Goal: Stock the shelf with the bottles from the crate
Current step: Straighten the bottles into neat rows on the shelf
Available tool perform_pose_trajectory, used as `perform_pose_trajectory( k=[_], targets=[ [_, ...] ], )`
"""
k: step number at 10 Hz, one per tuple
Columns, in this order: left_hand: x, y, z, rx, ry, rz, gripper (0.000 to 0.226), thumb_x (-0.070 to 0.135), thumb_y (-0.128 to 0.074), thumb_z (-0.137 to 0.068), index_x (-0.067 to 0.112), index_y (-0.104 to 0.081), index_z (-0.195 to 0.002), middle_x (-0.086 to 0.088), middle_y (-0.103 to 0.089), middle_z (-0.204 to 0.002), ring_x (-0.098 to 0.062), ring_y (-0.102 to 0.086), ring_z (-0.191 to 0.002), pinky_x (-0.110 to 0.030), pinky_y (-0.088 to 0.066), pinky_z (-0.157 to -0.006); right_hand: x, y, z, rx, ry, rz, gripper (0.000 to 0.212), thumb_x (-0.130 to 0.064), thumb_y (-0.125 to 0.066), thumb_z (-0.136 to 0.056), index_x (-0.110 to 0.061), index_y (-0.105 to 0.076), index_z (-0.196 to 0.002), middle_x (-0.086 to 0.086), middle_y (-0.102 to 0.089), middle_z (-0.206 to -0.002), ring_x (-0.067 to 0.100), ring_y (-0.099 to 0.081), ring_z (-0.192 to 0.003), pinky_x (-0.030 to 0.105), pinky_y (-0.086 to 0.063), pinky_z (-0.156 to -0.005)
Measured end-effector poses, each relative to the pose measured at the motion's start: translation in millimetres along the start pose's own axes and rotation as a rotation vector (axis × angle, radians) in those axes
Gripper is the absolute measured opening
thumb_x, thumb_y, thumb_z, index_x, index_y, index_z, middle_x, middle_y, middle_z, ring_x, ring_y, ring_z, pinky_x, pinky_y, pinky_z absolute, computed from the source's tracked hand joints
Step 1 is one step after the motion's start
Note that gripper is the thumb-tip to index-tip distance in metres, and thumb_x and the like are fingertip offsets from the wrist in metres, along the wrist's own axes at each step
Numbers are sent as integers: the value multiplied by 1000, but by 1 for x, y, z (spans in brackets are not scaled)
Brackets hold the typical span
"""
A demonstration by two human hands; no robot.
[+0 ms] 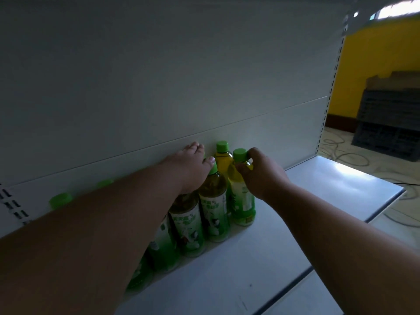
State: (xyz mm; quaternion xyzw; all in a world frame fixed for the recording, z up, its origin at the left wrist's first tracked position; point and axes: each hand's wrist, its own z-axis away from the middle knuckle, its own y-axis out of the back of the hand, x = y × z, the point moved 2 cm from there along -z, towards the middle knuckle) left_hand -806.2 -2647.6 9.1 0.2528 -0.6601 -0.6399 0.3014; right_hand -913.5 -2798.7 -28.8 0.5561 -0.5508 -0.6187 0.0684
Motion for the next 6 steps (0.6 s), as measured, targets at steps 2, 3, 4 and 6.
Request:
perform_pose_trajectory(
  k=[2,3,4,6],
  targets=[
    [0,-1,-2,-7,-20,22,67,46,-15,-104,7,-14,-158,-10,-4,-167,-26,-5,-153,-46,-12,-123,-7,-6,2,-11,32,1,32,-46,-50,-100,-22,-51,-120,8,-64,-101,29,-60,-85,31,-42,-63],
    [-4,-4,-7,-36,-22,-90,71,50,-5,-100,10,-7,-159,-8,6,-167,-25,2,-153,-49,-11,-123,-4,-9,4,-15,23,-9,35,-49,-50,-99,-23,-50,-122,8,-64,-100,29,-62,-85,33,-48,-66],
    [-9,-4,-7,-49,-46,-177,87,55,7,-85,12,-6,-159,-9,8,-167,-26,4,-153,-51,-12,-122,-2,-9,5,-23,38,-16,38,-51,-50,-98,-24,-49,-125,8,-64,-100,27,-62,-82,34,-51,-65],
    [-3,3,4,97,-12,19,67,52,-15,-103,16,-9,-159,-1,-2,-167,-20,-5,-153,-44,-12,-123,1,0,21,43,48,-6,60,-54,-49,-98,-17,-38,-143,11,-55,-136,30,-58,-118,43,-52,-89]
  ],
)
